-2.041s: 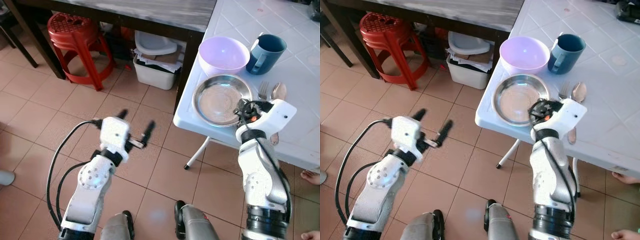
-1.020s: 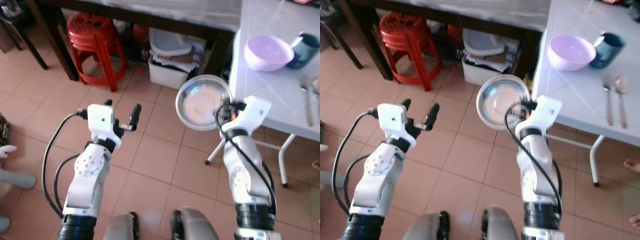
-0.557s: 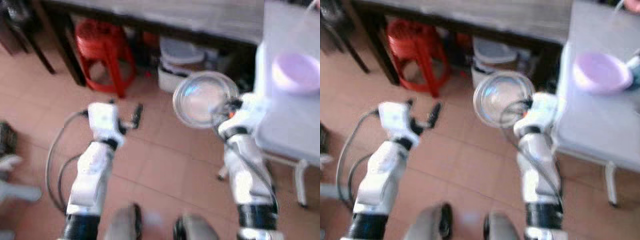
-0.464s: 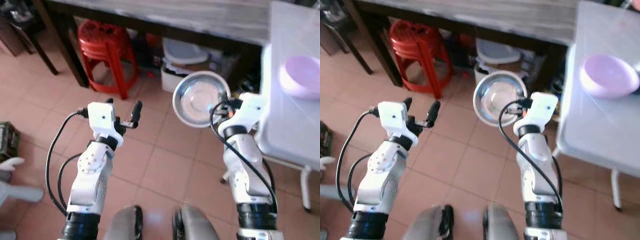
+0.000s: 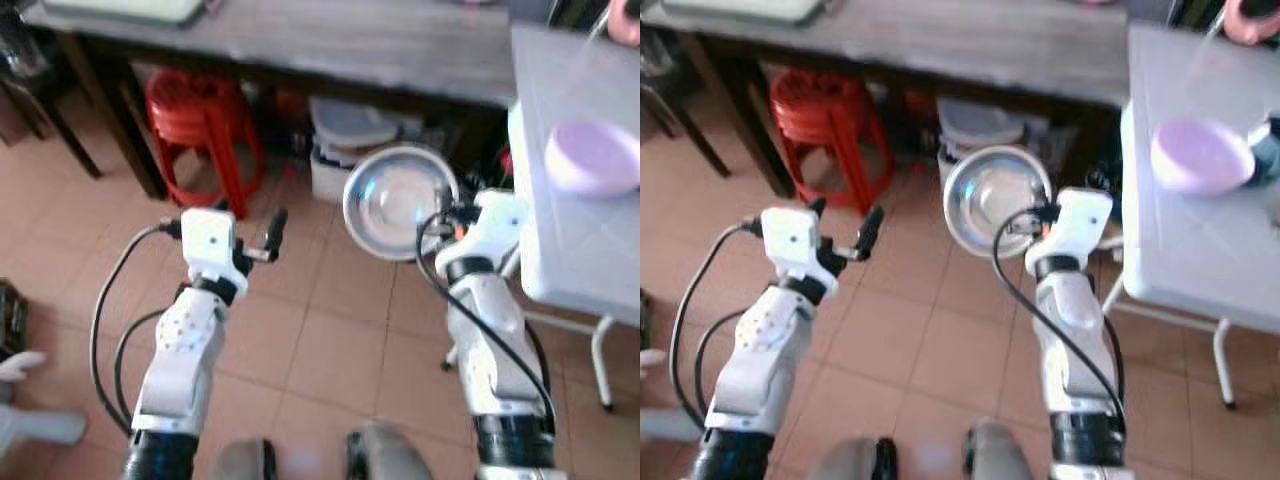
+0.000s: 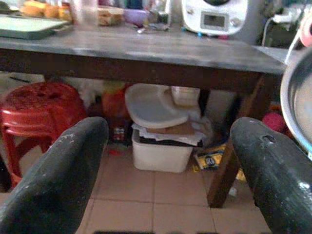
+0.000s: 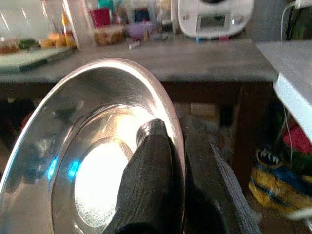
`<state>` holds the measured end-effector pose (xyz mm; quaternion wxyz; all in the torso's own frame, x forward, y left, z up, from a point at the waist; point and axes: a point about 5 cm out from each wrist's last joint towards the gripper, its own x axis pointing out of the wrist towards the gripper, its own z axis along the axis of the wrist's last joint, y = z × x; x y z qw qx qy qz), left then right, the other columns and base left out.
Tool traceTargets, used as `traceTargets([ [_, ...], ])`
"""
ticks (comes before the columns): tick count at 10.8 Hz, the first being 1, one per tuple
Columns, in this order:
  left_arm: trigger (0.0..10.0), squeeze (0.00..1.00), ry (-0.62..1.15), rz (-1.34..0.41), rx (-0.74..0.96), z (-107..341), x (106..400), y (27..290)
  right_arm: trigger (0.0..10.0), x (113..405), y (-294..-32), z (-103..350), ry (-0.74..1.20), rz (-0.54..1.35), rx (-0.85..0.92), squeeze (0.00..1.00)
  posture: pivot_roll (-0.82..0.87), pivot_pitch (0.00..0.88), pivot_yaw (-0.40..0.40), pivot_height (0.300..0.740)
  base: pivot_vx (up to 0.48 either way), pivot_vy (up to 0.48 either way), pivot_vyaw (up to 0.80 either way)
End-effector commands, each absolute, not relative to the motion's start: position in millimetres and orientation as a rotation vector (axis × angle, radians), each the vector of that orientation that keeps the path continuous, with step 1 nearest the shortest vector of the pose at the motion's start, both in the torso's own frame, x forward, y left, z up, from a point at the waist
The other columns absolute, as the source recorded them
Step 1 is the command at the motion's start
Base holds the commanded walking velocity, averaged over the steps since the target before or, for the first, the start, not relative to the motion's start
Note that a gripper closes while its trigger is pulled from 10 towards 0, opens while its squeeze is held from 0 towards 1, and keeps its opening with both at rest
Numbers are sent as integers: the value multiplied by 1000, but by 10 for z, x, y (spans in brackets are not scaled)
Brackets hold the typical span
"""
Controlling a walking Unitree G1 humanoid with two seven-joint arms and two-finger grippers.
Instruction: Setting the table
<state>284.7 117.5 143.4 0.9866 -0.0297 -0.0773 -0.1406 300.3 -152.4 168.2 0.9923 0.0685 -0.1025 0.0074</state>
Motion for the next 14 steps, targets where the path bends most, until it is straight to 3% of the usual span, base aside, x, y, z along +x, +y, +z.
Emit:
traceTargets([
  [1,10000,0,-166,-312,-49,1454,2844,1094,0,2990,-1598,1688,-214,-11,126,0,-53,192,0,740,480,0,0],
  [10,10000,0,-191,-350,-37,1471,2825,1002,0,3009,-1576,1741,-253,-13,100,0,-54,180,1,740,480,0,0],
  [11,10000,0,-193,-362,-37,1469,2810,977,1843,3011,-1583,1747,-256,-16,93,0,-54,181,2,740,480,0,0],
  [12,10000,0,-192,-369,-39,1467,2802,961,5216,3015,-1574,1739,-250,-12,82,0,-54,181,2,740,480,0,0],
  [13,10000,0,-194,-373,-42,1472,2803,954,10000,3027,-1594,1729,-237,-35,77,0,-50,181,1,740,480,0,0],
  [14,10000,0,-195,-375,-44,1474,2803,952,10000,3043,-1611,1724,-232,-45,83,0,-51,181,0,740,480,0,-800],
])
